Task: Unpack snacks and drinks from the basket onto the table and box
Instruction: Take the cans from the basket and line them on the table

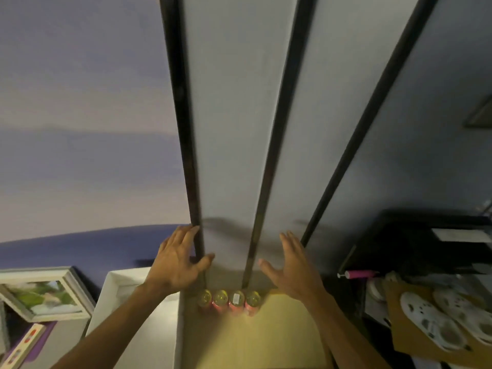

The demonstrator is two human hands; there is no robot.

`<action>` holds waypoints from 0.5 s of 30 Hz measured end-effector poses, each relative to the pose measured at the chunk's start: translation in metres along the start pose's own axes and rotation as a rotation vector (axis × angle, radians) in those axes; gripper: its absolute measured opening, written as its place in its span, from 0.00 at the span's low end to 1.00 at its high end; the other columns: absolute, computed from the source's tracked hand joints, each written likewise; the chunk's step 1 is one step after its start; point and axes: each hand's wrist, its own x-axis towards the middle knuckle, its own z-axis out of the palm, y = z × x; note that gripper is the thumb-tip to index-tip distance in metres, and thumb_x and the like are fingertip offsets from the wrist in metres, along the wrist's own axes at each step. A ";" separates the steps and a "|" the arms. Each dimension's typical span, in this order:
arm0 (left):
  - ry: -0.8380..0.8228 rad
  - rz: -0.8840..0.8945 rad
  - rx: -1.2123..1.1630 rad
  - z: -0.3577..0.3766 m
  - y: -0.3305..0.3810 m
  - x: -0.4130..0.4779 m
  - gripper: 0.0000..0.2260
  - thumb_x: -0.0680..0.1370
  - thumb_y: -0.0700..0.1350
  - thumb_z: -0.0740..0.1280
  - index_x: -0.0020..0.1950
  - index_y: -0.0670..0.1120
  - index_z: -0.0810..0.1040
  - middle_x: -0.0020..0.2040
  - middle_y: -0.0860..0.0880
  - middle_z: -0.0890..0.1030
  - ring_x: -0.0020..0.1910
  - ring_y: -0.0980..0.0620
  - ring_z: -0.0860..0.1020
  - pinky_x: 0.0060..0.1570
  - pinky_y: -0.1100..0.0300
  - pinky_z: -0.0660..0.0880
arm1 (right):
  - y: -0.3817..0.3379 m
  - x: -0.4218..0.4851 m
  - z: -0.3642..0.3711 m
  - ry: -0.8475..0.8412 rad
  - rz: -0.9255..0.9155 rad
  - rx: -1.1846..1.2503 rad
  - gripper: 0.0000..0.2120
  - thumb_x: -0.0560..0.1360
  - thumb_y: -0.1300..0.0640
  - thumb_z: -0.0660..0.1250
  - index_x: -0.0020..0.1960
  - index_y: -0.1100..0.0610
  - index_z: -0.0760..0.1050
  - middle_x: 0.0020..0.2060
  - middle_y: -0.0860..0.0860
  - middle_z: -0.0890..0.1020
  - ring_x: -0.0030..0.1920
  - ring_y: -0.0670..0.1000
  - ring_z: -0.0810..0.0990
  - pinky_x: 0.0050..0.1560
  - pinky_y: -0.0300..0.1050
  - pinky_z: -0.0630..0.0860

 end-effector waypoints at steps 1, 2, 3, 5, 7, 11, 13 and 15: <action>0.009 0.018 0.014 -0.022 0.009 0.000 0.44 0.73 0.78 0.54 0.84 0.55 0.57 0.84 0.50 0.58 0.83 0.46 0.56 0.81 0.41 0.56 | -0.011 -0.005 -0.021 0.026 0.006 0.000 0.49 0.76 0.25 0.61 0.86 0.48 0.45 0.86 0.48 0.47 0.85 0.53 0.48 0.80 0.58 0.59; 0.021 0.041 0.031 -0.044 0.018 -0.002 0.45 0.73 0.78 0.52 0.84 0.55 0.56 0.85 0.50 0.57 0.84 0.47 0.54 0.81 0.41 0.54 | -0.021 -0.012 -0.041 0.044 0.013 -0.006 0.49 0.76 0.25 0.61 0.86 0.48 0.45 0.86 0.48 0.46 0.85 0.53 0.48 0.80 0.58 0.59; 0.034 0.067 0.049 -0.065 0.026 -0.005 0.45 0.73 0.79 0.50 0.84 0.55 0.55 0.85 0.50 0.56 0.84 0.46 0.53 0.82 0.41 0.54 | -0.032 -0.019 -0.060 0.057 0.019 -0.014 0.50 0.76 0.25 0.61 0.86 0.48 0.45 0.86 0.48 0.46 0.85 0.54 0.49 0.80 0.59 0.59; 0.068 0.112 0.083 -0.102 0.042 -0.011 0.46 0.73 0.80 0.47 0.85 0.54 0.53 0.85 0.50 0.55 0.84 0.46 0.53 0.82 0.41 0.54 | -0.051 -0.033 -0.095 0.094 0.035 -0.022 0.51 0.76 0.24 0.61 0.86 0.48 0.44 0.86 0.49 0.47 0.85 0.55 0.50 0.80 0.60 0.59; 0.108 0.131 0.109 -0.137 0.057 -0.019 0.46 0.74 0.80 0.47 0.85 0.54 0.54 0.85 0.49 0.56 0.84 0.45 0.55 0.81 0.41 0.55 | -0.069 -0.049 -0.125 0.132 0.053 -0.033 0.51 0.75 0.23 0.60 0.86 0.49 0.45 0.86 0.50 0.48 0.84 0.56 0.53 0.80 0.60 0.61; 0.182 0.144 0.121 -0.192 0.081 -0.051 0.45 0.74 0.79 0.47 0.84 0.52 0.58 0.84 0.48 0.61 0.81 0.45 0.61 0.79 0.42 0.59 | -0.098 -0.082 -0.174 0.178 0.013 -0.046 0.51 0.75 0.23 0.59 0.86 0.50 0.45 0.86 0.50 0.49 0.84 0.55 0.54 0.79 0.59 0.62; 0.210 0.135 0.110 -0.211 0.090 -0.072 0.45 0.75 0.78 0.49 0.84 0.52 0.59 0.83 0.48 0.63 0.80 0.44 0.64 0.78 0.41 0.62 | -0.106 -0.098 -0.194 0.198 -0.020 -0.047 0.52 0.75 0.23 0.59 0.86 0.51 0.46 0.86 0.51 0.50 0.84 0.55 0.55 0.80 0.58 0.62; 0.238 0.115 0.108 -0.226 0.099 -0.095 0.45 0.74 0.78 0.49 0.83 0.52 0.60 0.82 0.48 0.64 0.79 0.44 0.65 0.77 0.41 0.63 | -0.112 -0.113 -0.207 0.218 -0.052 -0.042 0.53 0.74 0.22 0.59 0.86 0.52 0.47 0.86 0.51 0.51 0.84 0.55 0.55 0.80 0.57 0.62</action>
